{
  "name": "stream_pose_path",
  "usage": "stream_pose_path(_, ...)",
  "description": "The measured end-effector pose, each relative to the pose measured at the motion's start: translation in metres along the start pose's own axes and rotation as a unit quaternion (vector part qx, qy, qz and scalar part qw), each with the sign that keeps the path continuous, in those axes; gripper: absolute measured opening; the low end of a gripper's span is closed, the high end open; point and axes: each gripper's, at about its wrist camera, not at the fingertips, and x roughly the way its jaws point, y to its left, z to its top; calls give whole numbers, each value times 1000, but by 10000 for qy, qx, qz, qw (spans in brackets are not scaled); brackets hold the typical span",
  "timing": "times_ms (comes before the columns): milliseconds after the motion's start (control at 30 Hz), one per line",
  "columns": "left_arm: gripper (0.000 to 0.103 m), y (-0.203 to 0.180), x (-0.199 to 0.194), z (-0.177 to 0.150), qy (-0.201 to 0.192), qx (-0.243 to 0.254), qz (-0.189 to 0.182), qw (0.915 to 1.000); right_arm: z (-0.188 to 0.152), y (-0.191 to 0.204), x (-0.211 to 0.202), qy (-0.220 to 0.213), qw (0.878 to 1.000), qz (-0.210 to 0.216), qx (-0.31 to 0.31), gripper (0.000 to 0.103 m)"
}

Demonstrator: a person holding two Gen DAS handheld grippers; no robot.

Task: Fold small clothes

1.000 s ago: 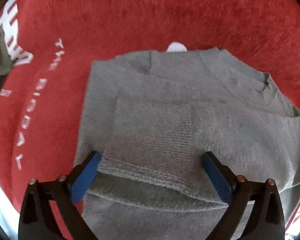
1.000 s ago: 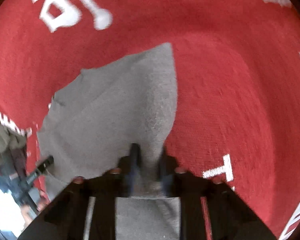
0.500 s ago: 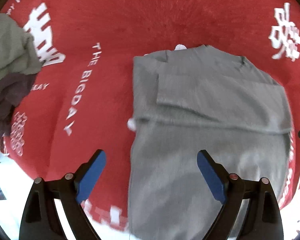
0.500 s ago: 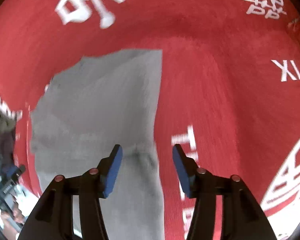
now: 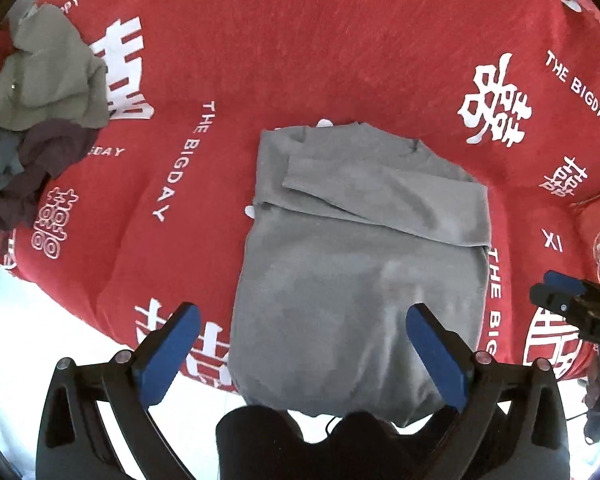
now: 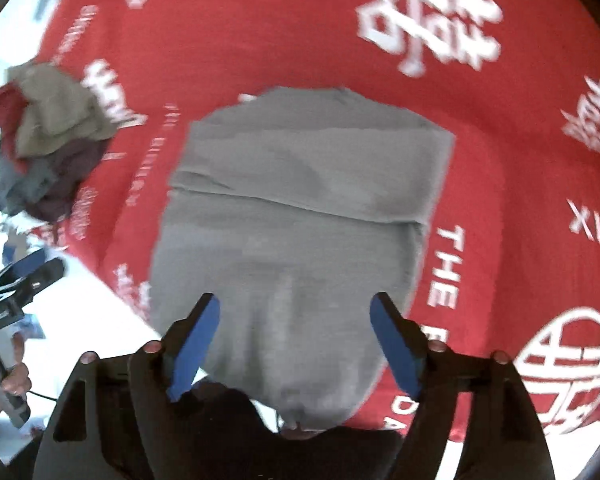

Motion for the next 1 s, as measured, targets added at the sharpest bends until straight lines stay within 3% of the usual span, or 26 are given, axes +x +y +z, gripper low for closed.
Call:
stream_pose_path(100,103,-5,-14,-6,-48,104,97,9999,-1,15,-13,-60,9998,139,-142,103)
stream_pose_path(333,103,-4,-36,-26,56,234,521,9984,0,18,-16,299,9991,290,97,103)
stream_pose_path(533,103,-3,-37,-45,375,90,554,9977,-5,10,-17,423,9987,180,236,103)
stream_pose_path(667,103,-6,-49,-44,110,462,810,9956,-12,7,-23,373,9982,156,454,103)
stream_pose_path(1000,103,27,-69,-65,-203,816,658,9943,-29,17,-28,134,9923,68,1228,103)
